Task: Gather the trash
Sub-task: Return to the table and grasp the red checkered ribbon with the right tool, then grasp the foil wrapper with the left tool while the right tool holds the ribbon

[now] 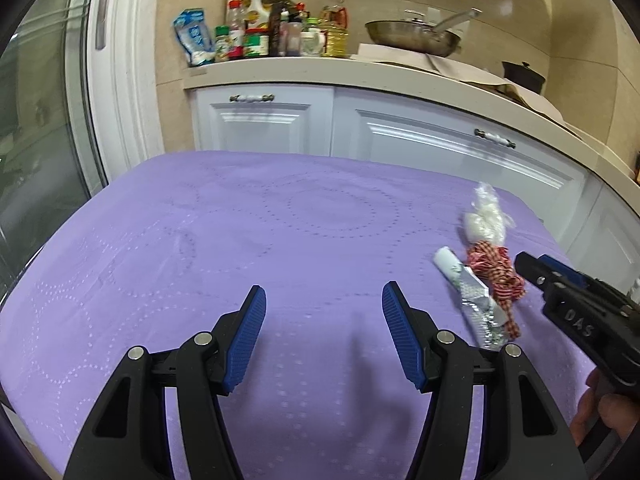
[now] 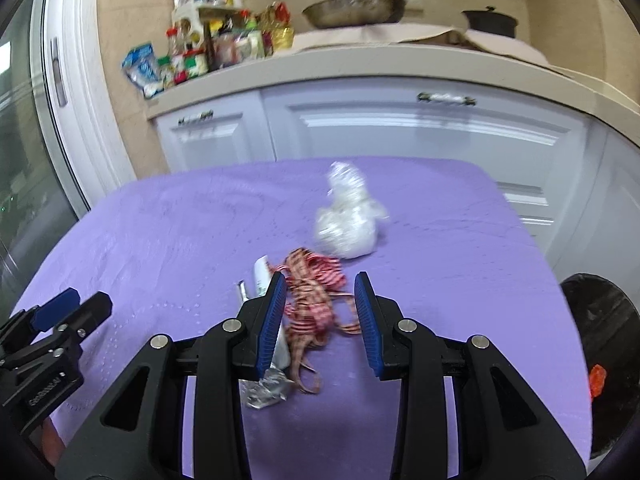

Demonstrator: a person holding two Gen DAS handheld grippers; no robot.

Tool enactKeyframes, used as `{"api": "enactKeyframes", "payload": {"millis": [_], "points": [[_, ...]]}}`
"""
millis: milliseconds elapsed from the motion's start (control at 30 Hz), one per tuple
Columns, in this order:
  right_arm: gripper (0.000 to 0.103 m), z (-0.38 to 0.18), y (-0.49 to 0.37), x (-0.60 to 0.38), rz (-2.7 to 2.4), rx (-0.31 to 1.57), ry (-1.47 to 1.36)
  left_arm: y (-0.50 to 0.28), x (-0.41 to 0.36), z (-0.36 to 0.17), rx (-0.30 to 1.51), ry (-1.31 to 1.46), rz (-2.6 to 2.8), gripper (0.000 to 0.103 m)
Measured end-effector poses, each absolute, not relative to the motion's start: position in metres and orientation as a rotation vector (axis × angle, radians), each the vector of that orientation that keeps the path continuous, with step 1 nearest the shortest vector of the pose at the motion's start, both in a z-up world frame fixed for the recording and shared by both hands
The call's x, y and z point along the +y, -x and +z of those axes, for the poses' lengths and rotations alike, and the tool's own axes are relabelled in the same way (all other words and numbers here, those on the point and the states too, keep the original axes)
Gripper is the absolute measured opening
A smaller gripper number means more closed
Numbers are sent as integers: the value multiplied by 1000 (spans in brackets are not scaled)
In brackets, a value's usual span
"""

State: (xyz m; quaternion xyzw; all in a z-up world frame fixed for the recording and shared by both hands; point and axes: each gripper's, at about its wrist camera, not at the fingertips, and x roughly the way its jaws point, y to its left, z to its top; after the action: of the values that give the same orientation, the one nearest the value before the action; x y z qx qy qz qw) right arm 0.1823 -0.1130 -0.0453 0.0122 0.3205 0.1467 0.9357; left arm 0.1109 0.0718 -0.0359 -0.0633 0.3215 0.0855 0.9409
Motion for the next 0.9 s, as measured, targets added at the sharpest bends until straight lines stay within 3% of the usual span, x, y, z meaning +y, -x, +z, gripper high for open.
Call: {"api": "enactKeyframes", "payload": {"millis": [300, 400, 900], "points": [[33, -60, -199, -98, 267, 751, -9, -114, 79, -42, 675, 164, 148, 62], [19, -63, -201, -98, 283, 773, -8, -116, 75, -42, 680, 164, 133, 62], [17, -37, -170, -155, 219, 655, -38, -118, 22, -40, 695, 114, 35, 62]]}}
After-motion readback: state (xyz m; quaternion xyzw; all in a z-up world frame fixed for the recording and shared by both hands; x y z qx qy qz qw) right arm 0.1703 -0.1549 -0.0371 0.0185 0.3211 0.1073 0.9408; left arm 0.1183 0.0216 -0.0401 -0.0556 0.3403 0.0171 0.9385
